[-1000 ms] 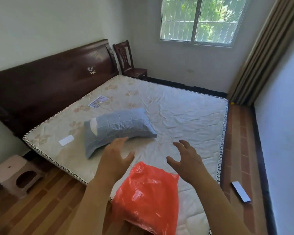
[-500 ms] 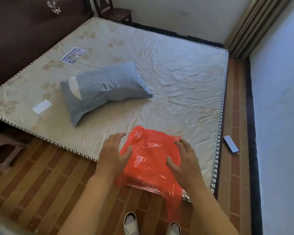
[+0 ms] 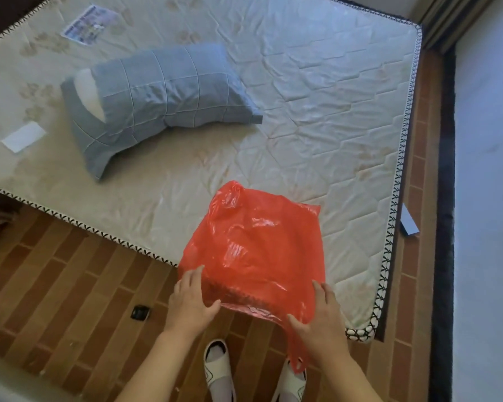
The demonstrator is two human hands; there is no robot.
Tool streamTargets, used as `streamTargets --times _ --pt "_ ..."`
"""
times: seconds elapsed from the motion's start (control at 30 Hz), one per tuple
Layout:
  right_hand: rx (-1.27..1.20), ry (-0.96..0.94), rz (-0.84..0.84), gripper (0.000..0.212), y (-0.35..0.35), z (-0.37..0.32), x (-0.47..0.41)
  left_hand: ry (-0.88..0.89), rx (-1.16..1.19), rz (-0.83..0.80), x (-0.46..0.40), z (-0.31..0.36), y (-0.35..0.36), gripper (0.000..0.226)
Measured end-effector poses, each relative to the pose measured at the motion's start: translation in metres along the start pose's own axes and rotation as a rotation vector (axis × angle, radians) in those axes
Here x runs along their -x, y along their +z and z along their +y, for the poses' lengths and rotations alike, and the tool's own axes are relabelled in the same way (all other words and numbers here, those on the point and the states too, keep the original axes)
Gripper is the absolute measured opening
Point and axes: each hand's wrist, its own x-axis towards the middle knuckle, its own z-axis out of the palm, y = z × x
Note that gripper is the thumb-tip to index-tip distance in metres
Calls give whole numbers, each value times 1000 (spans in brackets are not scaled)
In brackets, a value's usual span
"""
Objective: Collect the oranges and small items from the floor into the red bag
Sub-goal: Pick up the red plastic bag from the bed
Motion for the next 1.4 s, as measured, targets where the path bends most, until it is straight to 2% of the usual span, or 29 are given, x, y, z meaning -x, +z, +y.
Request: streamTargets --times 0.2,0.47,0.53,0.63,0.73,0.8,0.93,1.1,1.23,1.4 --pt "4 183 -71 137 63 36 -25 -197 -68 -51 -21 -56 49 105" --pt "-83 428 -51 156 99 64 -38 -407 -101 -98 -50 -88 90 105" --pt "-156 462 -103 144 104 70 -37 -436 -72 -103 -57 -91 95 99" --pt "-168 407 -94 105 100 69 -36 -436 -11 -91 -66 -89 98 82" --pt "-91 341 -30 62 84 53 -38 -378 43 -12 -68 -81 95 49" --pt "-75 326 -14 49 75 42 -43 -317 52 38 -67 -74 86 29" --pt "-91 267 6 57 55 23 -50 -250 71 105 -63 -55 59 13" --pt "-154 191 43 62 24 -6 -56 -228 149 144 -57 -39 29 19" --pt "-192 142 96 54 -8 -19 -49 -211 235 181 -43 -14 -1 11" --pt "-274 87 174 36 -60 -30 -35 -172 310 325 -11 29 -52 8"
